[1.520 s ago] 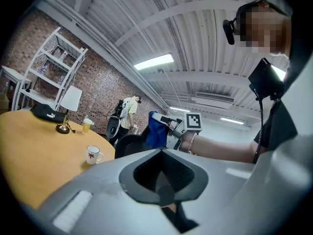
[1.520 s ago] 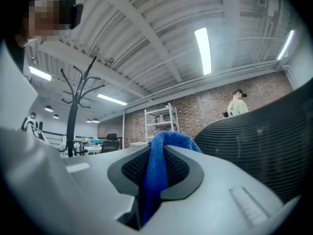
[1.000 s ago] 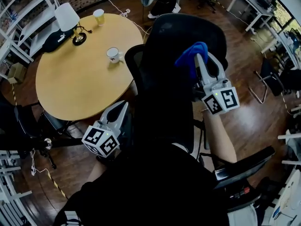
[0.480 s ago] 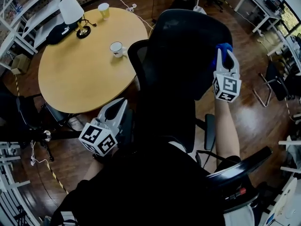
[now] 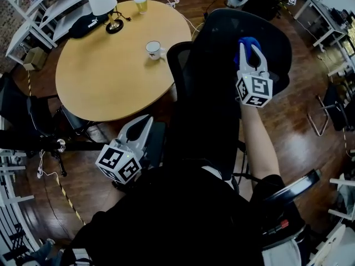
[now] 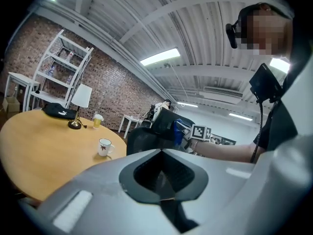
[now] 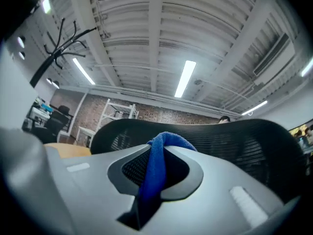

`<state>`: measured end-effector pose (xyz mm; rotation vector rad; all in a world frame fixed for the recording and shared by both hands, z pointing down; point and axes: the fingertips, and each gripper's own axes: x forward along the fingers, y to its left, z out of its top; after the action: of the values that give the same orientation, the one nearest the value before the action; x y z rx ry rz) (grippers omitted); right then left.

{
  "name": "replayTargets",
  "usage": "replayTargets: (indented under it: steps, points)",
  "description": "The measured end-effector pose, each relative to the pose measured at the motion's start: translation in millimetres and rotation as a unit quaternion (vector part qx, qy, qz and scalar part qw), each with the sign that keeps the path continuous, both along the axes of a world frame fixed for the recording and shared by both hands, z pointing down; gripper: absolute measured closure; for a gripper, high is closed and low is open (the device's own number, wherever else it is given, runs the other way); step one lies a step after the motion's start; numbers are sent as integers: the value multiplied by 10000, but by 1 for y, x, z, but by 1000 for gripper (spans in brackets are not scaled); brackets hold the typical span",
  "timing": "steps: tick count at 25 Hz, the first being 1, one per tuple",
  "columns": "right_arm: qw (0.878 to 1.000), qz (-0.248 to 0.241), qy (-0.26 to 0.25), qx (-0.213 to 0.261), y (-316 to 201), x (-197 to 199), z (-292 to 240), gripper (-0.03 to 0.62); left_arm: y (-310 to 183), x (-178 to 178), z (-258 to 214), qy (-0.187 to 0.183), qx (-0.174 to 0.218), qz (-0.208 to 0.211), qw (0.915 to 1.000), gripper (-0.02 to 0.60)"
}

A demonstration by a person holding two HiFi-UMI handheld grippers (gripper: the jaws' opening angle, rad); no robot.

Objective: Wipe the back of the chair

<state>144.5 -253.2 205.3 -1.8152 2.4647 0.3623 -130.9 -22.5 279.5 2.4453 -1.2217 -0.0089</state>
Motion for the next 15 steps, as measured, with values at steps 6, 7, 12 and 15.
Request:
replayTargets:
  steps: [6,7,12,15]
  points:
    - [9917,-1188,-495,-62,4,-96,-11,546,4,-6,1,-41,40,-58,10000,575]
    - [9892,-1308,-659,-67,6,-107,-14,546,3,-7,1,-40,45,-71,10000,575]
    - [9718,-1824,-1478,-206,19,-131,-18,546,5,-1,-3,-80,169,58,9998,575]
    - [9591,-2713,-711,-383,44,-176,-16,546,5,2,-2,-50,141,135,9998,575]
